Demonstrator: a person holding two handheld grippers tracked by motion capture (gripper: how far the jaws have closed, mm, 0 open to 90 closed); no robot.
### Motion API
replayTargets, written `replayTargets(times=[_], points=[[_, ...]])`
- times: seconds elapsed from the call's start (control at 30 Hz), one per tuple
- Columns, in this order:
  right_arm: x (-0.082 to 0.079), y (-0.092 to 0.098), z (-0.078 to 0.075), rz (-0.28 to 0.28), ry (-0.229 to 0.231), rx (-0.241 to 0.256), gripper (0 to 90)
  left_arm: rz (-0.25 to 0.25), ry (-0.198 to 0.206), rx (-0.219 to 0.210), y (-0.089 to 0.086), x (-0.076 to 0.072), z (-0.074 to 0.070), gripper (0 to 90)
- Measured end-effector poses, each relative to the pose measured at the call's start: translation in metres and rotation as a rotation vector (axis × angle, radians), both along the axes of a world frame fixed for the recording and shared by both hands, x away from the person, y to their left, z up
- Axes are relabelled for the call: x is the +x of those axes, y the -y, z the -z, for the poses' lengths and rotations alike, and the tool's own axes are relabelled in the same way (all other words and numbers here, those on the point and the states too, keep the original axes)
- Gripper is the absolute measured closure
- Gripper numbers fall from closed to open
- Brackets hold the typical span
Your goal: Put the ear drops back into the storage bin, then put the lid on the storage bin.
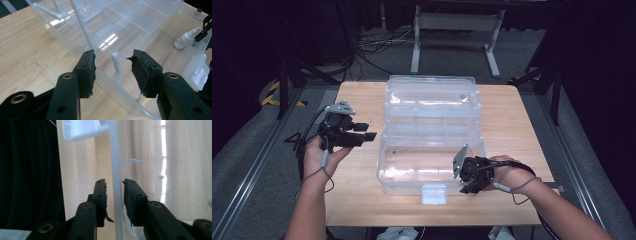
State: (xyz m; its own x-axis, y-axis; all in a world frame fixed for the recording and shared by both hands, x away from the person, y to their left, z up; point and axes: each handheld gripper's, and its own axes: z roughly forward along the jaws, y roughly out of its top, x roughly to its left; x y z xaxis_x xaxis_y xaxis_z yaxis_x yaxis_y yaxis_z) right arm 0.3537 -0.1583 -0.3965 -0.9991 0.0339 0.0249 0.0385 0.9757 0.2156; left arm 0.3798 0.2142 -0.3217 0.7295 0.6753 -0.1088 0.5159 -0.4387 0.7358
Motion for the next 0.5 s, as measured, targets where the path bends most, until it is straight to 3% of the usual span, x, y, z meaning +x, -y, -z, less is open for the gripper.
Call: replayTargets(times=[0.1,0.27,0.4,0.5], points=[[-0.002,-0.001,0.003,0.005,0.023,-0.023,81.1,0.007,0.013,-0.02,0.004,0.002,-0.003,58.7],[-0.005,0.0,0.004,0.015,0.059,-0.026,83.0,0.024,0.034,-0.025,0.011,0.009,-0.011,60.1],[-0.005,0.001,0.004,0.022,0.057,-0.016,82.9,0.051,0.144,0.015,0.021,0.011,-0.013,56.3],[-0.005,0.002,0.005,0.027,0.06,-0.009,82.8,0.058,0.124,0.008,0.026,0.016,-0.018,53.9]])
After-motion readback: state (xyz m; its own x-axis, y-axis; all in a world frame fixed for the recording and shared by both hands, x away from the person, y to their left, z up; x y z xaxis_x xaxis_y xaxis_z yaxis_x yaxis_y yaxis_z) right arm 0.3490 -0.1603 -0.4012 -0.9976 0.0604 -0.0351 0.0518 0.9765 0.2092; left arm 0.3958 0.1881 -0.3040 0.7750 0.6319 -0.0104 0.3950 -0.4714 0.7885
